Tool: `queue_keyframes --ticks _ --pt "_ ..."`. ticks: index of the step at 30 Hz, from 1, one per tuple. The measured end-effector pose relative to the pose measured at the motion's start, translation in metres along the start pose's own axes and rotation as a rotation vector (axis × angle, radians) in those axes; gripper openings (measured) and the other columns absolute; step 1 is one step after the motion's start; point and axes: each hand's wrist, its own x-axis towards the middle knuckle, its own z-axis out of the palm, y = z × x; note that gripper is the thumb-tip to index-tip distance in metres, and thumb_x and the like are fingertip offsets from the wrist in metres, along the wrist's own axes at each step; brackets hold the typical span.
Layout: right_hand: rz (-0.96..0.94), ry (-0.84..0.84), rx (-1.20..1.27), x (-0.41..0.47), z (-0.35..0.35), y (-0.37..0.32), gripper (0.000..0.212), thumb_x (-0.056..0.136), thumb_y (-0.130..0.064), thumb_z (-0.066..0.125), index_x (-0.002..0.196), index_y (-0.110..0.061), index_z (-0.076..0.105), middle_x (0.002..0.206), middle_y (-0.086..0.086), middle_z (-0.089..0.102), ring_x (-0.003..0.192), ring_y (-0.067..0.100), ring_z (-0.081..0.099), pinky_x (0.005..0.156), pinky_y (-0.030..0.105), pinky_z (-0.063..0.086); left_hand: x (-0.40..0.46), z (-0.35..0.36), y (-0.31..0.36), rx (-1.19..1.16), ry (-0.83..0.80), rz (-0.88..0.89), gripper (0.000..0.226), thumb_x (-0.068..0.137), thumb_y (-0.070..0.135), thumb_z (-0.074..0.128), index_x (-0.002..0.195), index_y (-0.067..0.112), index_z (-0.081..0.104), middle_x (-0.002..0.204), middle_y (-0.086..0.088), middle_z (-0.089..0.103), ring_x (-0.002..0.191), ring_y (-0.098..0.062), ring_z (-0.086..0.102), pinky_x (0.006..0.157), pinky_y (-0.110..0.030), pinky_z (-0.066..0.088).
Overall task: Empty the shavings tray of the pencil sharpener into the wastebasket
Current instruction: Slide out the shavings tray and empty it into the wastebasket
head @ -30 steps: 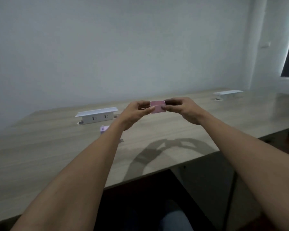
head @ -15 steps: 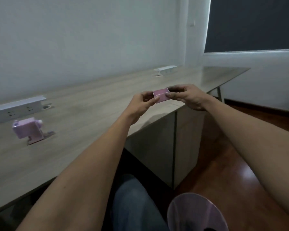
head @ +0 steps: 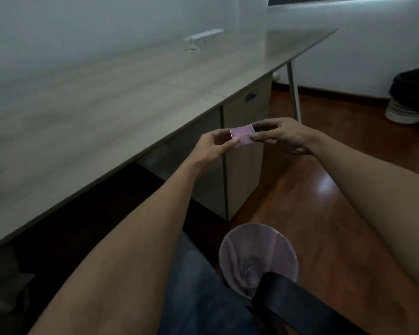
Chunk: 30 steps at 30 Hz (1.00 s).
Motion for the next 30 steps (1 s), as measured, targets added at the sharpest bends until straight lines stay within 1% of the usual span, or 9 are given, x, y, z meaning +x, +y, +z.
queue_keyframes --ticks 7,10,14,17,19,21,25,28,30 --pt "0.174 0.015 -0.001 -0.01 -0.006 0.091 0.051 0.082 0.008 0.074 0.132 0.005 0.062 0.119 0.013 0.071 0.094 0.006 0.075 0.079 0.014 0.056 -0.021 0.044 -0.079 -0.143 0.004 -0.147 0.044 0.092 0.01 0.073 0.133 -0.002 0.062 0.129 -0.014 0.069 0.112 -0.015 0.066 0.085 -0.01 0.053" --pt "0.245 0.016 0.014 -0.014 -0.007 0.131 0.053 0.08 0.009 0.076 0.131 0.007 0.062 0.125 0.02 0.07 0.107 0.017 0.071 0.094 0.024 0.057 -0.032 0.06 -0.114 -0.173 -0.01 -0.213 0.044 0.091 0.011 0.074 0.132 -0.001 0.064 0.129 -0.016 0.07 0.116 -0.019 0.067 0.092 -0.015 0.053" --pt "0.364 0.015 0.026 -0.028 -0.002 0.177 0.061 0.071 0.0 0.085 0.129 0.006 0.065 0.126 0.02 0.071 0.117 0.023 0.069 0.102 0.03 0.054 -0.048 0.078 -0.149 -0.161 -0.065 -0.302 0.039 0.095 0.008 0.068 0.133 -0.002 0.063 0.121 -0.01 0.071 0.099 -0.009 0.067 0.081 -0.009 0.052" --pt "0.471 0.021 -0.008 -0.039 0.0 0.206 0.071 0.063 -0.012 0.09 0.127 0.005 0.066 0.123 0.018 0.073 0.115 0.023 0.07 0.097 0.027 0.056 -0.06 0.089 -0.175 -0.143 -0.135 -0.395 0.041 0.097 0.014 0.066 0.134 -0.004 0.063 0.124 -0.012 0.071 0.108 -0.019 0.068 0.094 -0.025 0.055" --pt "0.551 0.004 0.016 -0.045 0.0 0.219 0.058 0.072 -0.008 0.086 0.124 0.01 0.066 0.121 0.02 0.073 0.11 0.024 0.07 0.091 0.023 0.058 -0.065 0.098 -0.189 -0.137 -0.165 -0.495 0.044 0.097 0.021 0.066 0.133 -0.005 0.063 0.124 -0.02 0.071 0.113 -0.027 0.069 0.106 -0.04 0.052" --pt "0.625 -0.01 0.051 -0.051 -0.001 0.228 0.044 0.082 -0.007 0.08 0.119 0.014 0.067 0.116 0.024 0.072 0.104 0.026 0.071 0.087 0.022 0.06 -0.07 0.108 -0.196 -0.164 -0.164 -0.59 0.045 0.099 0.024 0.063 0.129 -0.009 0.063 0.124 -0.028 0.069 0.109 -0.028 0.069 0.108 -0.042 0.051" --pt "0.815 0.0 0.166 -0.059 0.001 0.239 0.052 0.084 -0.016 0.08 0.124 0.014 0.063 0.123 0.028 0.07 0.115 0.033 0.07 0.094 0.033 0.057 -0.073 0.122 -0.198 -0.282 -0.14 -0.735 0.042 0.102 0.024 0.058 0.113 -0.016 0.066 0.1 -0.023 0.068 0.086 -0.024 0.067 0.075 -0.019 0.062" --pt "0.916 -0.003 0.227 -0.062 0.003 0.24 0.055 0.082 -0.02 0.081 0.126 0.006 0.061 0.127 0.023 0.066 0.11 0.031 0.071 0.087 0.032 0.061 -0.072 0.125 -0.197 -0.384 -0.11 -0.844 0.033 0.099 0.023 0.064 0.09 -0.009 0.067 0.096 -0.018 0.064 0.076 -0.024 0.066 0.062 -0.021 0.062" --pt "0.964 0.029 0.27 -0.062 0.002 0.242 0.056 0.077 -0.021 0.083 0.122 0.004 0.062 0.126 0.022 0.065 0.1 0.03 0.074 0.077 0.033 0.065 -0.071 0.125 -0.195 -0.429 -0.077 -0.909 0.036 0.094 0.025 0.07 0.102 -0.011 0.067 0.109 -0.019 0.065 0.079 -0.028 0.069 0.065 -0.026 0.065"
